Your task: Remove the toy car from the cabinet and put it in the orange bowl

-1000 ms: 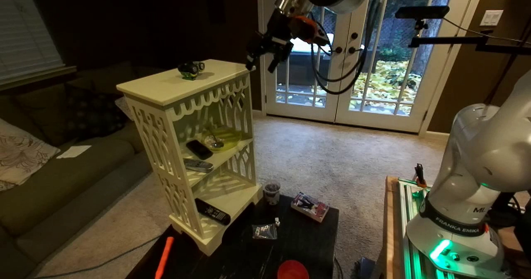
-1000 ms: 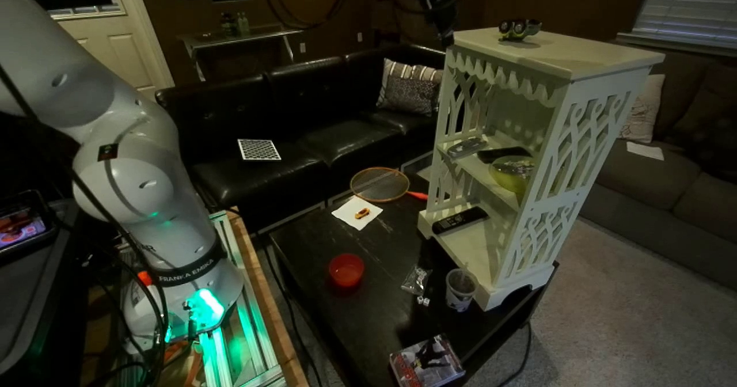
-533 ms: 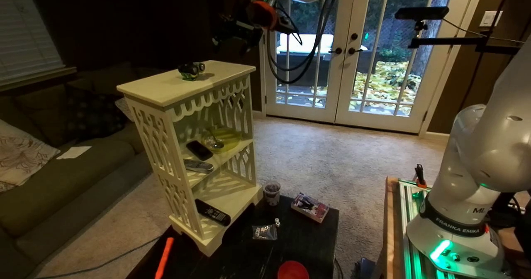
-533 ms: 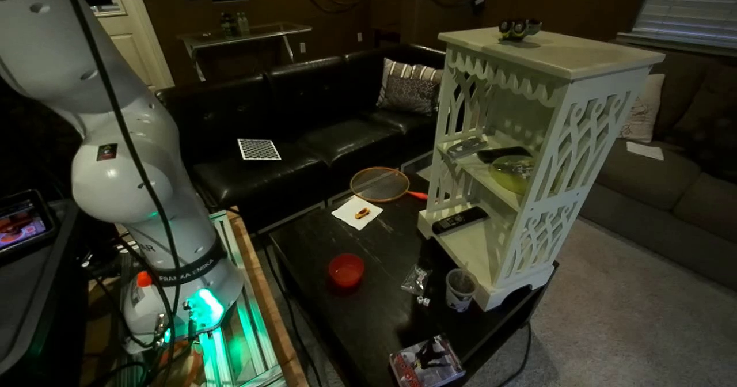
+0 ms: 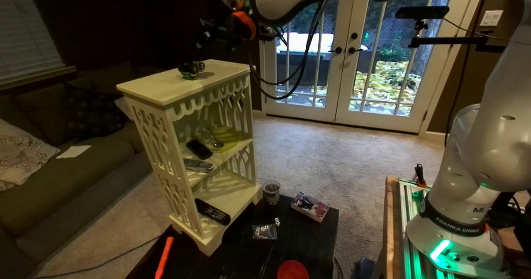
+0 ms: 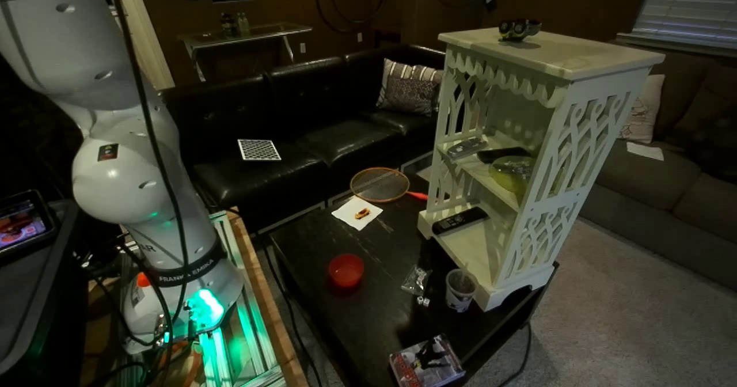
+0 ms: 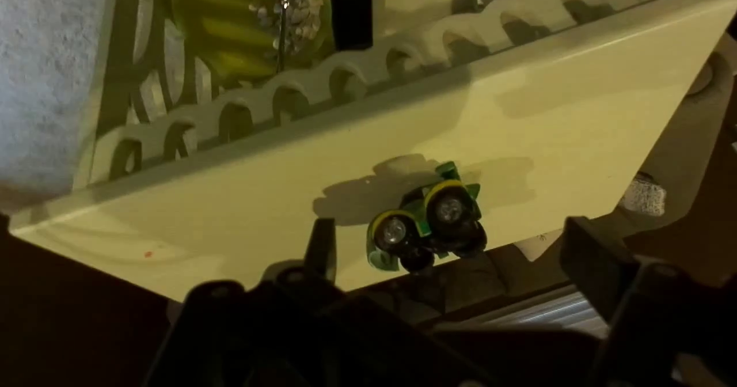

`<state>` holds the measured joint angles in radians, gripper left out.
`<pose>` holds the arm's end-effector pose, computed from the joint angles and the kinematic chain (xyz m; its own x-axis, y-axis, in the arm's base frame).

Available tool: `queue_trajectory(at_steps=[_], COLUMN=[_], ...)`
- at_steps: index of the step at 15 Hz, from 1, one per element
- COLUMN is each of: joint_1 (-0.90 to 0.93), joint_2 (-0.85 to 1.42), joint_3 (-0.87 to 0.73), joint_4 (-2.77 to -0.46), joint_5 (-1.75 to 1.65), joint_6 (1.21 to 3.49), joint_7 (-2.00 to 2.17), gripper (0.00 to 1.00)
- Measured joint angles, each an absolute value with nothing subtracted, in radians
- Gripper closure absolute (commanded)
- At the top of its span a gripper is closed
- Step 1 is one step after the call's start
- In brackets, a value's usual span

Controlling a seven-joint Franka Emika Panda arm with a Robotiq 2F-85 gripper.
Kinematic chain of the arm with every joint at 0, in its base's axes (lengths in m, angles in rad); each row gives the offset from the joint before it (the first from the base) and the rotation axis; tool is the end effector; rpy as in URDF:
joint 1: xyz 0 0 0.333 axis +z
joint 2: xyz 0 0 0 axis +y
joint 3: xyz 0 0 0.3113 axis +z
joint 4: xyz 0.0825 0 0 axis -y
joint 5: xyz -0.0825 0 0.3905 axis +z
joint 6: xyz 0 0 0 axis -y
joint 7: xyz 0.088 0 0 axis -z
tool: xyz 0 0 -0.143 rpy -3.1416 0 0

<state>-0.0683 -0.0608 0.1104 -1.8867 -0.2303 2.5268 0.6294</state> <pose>0.6212 0.0253 0.5775 0.6645 -0.3906 0.6371 -0.3622 -0.9140 -0.1826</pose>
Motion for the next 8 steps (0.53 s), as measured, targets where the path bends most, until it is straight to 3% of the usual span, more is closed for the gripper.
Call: queue_trajectory(at_steps=[8], joint_1=[0.003], joint_2=[0.156], joint_3=[0.066], joint_4=[-1.581], joint_5=[-0.326], joint_6=[2.334], joint_7=[0.503], gripper=[0.0])
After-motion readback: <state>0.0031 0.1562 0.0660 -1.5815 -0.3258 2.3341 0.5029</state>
